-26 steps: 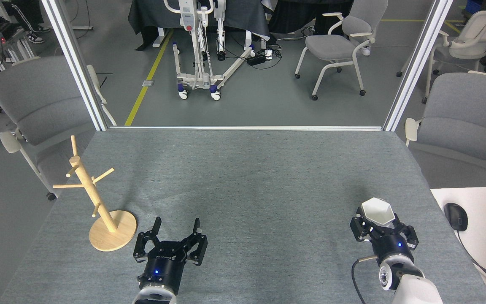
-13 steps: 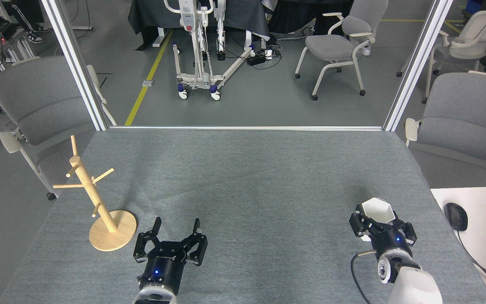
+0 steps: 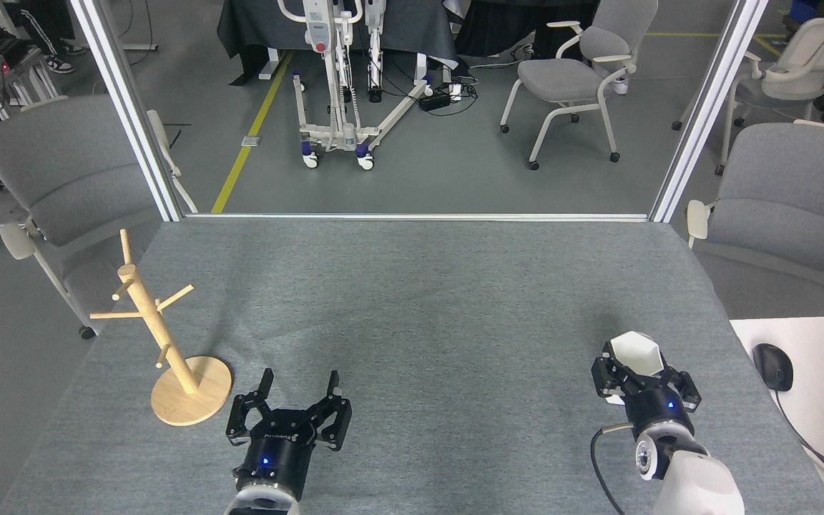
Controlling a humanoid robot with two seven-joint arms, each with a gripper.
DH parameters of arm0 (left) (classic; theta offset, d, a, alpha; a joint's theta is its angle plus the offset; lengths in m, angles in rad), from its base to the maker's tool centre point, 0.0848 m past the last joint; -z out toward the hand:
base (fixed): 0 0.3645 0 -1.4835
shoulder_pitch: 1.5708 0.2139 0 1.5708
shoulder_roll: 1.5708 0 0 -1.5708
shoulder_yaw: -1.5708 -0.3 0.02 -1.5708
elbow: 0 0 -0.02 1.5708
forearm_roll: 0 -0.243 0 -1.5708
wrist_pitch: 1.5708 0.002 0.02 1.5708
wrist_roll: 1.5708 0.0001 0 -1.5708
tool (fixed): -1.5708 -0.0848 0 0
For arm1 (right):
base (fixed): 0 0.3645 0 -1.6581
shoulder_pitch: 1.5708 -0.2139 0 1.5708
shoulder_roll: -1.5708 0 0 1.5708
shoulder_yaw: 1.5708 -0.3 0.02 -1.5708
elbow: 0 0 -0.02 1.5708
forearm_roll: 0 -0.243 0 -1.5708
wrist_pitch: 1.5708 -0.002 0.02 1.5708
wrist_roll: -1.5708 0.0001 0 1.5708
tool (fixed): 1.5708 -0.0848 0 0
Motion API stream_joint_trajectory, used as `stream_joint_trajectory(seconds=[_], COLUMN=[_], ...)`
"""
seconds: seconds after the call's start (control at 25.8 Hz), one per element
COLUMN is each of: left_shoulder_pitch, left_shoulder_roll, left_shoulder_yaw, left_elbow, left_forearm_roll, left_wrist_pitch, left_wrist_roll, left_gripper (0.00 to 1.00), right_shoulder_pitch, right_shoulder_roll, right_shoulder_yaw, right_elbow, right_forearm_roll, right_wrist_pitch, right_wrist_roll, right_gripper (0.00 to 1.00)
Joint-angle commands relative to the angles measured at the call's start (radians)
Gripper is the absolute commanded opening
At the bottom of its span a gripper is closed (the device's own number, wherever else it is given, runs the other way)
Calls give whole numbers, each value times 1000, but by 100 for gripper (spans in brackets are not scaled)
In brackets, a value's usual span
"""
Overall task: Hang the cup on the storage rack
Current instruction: 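Grip the white hexagonal cup with the right gripper near the table edge, then lift the cup with the right gripper and move it toward the left gripper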
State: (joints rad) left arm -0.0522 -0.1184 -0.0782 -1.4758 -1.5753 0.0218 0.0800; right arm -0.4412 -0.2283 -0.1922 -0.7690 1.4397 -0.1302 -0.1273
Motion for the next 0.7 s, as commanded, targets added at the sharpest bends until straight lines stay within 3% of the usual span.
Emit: stream_joint_trajectory(seconds=[0.0,0.19,0.31,0.46,0.66], left_shoulder_pitch=[0,0,0,0,8], left_shoulder_roll=[-1,-1,-1,9,29], left_shoulder_yaw=[0,0,0,-11,-183], left_elbow=[8,6,2,0,-9], left_forearm_roll=[0,0,1,-6,-101], left_wrist_pitch=[0,0,-11,-66,-126], left_wrist_roll=[0,1,0,15,35], left_gripper=[100,100,100,100,99], right_shoulder_pitch=[3,1,6,62,78], right_shoulder_roll=[-2,-23,-20,-8,35], right_shoulder_yaw=[-1,-1,-7,11,212], right_elbow=[-21,-194,-380,-625,-842], right_forearm_roll=[-2,-13,-35,-111,-114], right_wrist_pitch=[-9,-37,-6,61,262], right_wrist_roll=[-12,90,221,350,417], right_gripper=[22,24,25,25,22])
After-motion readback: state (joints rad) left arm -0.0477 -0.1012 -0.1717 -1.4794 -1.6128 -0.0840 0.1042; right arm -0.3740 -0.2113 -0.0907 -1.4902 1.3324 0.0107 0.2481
